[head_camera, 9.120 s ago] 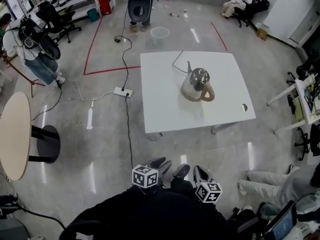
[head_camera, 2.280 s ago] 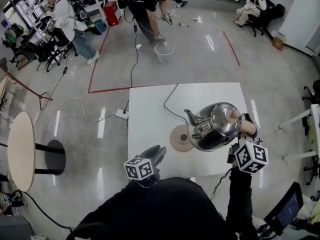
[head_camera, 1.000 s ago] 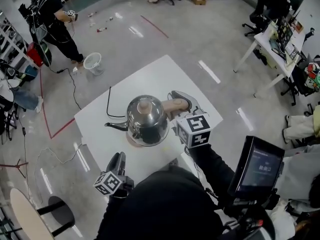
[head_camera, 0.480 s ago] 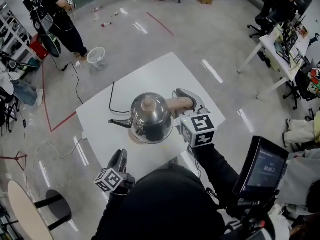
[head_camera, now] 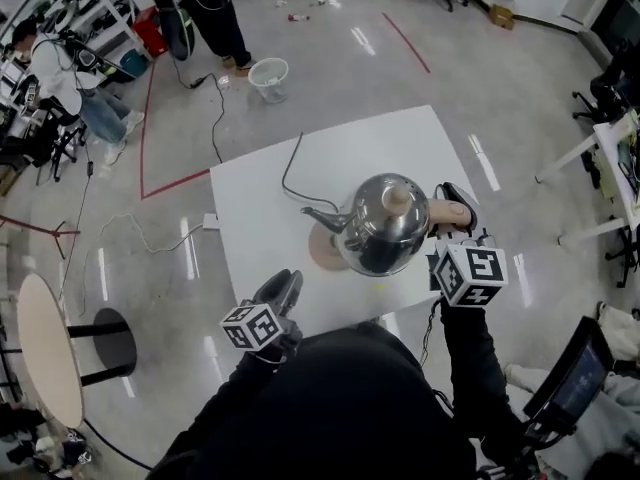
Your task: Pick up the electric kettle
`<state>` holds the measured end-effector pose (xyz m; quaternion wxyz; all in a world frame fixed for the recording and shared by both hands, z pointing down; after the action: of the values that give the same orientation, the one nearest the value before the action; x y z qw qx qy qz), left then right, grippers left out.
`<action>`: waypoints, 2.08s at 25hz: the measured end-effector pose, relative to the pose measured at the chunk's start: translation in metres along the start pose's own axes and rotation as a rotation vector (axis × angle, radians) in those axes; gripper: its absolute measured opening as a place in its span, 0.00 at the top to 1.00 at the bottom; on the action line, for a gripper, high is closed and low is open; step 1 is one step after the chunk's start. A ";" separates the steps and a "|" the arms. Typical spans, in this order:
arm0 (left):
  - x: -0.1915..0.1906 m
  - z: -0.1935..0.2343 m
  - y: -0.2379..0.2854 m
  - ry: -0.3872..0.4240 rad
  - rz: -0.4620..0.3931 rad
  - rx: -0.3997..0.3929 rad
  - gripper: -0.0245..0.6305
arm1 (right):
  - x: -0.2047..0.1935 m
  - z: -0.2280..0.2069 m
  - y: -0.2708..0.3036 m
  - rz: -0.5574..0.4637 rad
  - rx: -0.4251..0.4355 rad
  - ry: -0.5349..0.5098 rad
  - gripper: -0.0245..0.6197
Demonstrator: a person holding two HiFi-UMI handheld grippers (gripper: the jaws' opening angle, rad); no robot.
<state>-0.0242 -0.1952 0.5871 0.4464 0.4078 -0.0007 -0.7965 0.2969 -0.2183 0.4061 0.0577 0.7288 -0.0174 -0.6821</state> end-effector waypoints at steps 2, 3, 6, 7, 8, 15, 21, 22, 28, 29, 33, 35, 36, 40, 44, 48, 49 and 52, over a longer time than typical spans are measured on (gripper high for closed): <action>-0.002 0.000 0.003 -0.004 -0.001 0.007 0.72 | -0.002 -0.006 0.002 0.001 -0.002 -0.004 0.89; -0.004 0.001 0.005 -0.005 0.000 0.007 0.72 | -0.004 -0.008 0.002 0.000 -0.005 -0.007 0.89; -0.004 0.009 0.002 -0.005 0.001 0.006 0.72 | -0.011 -0.003 0.002 0.000 -0.012 -0.016 0.89; -0.003 0.012 0.000 -0.008 0.000 0.011 0.72 | -0.014 -0.001 0.003 0.004 -0.012 -0.014 0.89; -0.002 0.014 -0.002 -0.010 -0.001 0.016 0.72 | -0.016 -0.001 0.005 0.009 -0.014 -0.011 0.89; -0.007 0.026 -0.005 -0.017 0.004 0.021 0.72 | -0.029 -0.008 0.003 0.019 -0.051 -0.023 0.89; -0.002 0.023 -0.005 -0.023 0.010 0.017 0.72 | -0.025 -0.008 0.004 0.022 -0.060 -0.032 0.89; -0.003 0.023 -0.005 -0.022 0.011 0.015 0.72 | -0.026 -0.009 0.003 0.022 -0.063 -0.028 0.89; -0.005 0.026 -0.007 -0.027 0.012 0.014 0.72 | -0.028 -0.015 -0.001 0.020 -0.085 -0.018 0.89; -0.005 0.027 -0.007 -0.028 0.013 0.014 0.72 | -0.028 -0.015 -0.002 0.020 -0.087 -0.015 0.89; -0.006 0.029 -0.007 -0.029 0.013 0.010 0.72 | -0.030 -0.013 -0.001 0.019 -0.089 -0.010 0.89; -0.006 0.029 -0.007 -0.030 0.012 0.011 0.72 | -0.029 -0.013 -0.001 0.019 -0.086 -0.013 0.89; -0.006 0.029 -0.007 -0.031 0.011 0.013 0.72 | -0.030 -0.013 0.000 0.019 -0.085 -0.012 0.89; -0.009 0.028 -0.006 -0.033 0.004 0.017 0.72 | -0.031 -0.017 -0.001 0.017 -0.085 0.000 0.89; -0.010 0.027 -0.007 -0.036 0.006 0.019 0.72 | -0.028 -0.017 -0.001 0.010 -0.080 -0.003 0.89; -0.007 0.028 -0.010 -0.042 0.006 0.020 0.72 | -0.025 -0.012 -0.001 0.012 -0.077 -0.008 0.89; -0.006 0.028 -0.010 -0.041 0.007 0.019 0.72 | -0.025 -0.010 -0.001 0.013 -0.077 -0.007 0.89; -0.007 0.028 -0.010 -0.031 0.016 0.016 0.72 | -0.025 -0.010 -0.001 0.013 -0.079 -0.001 0.90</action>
<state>-0.0479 -0.1942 0.6071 0.4492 0.3988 -0.0173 -0.7993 0.3051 -0.2138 0.4317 0.0910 0.7254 0.0048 -0.6823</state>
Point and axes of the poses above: the fingertips, and each gripper's own axes: y forward along the fingers, z to its left, x out of its top, the point moved 1 cm from there along -y, backward along the fingers, and after that the axes turned 5 degrees about -z, right-handed, at the moved point
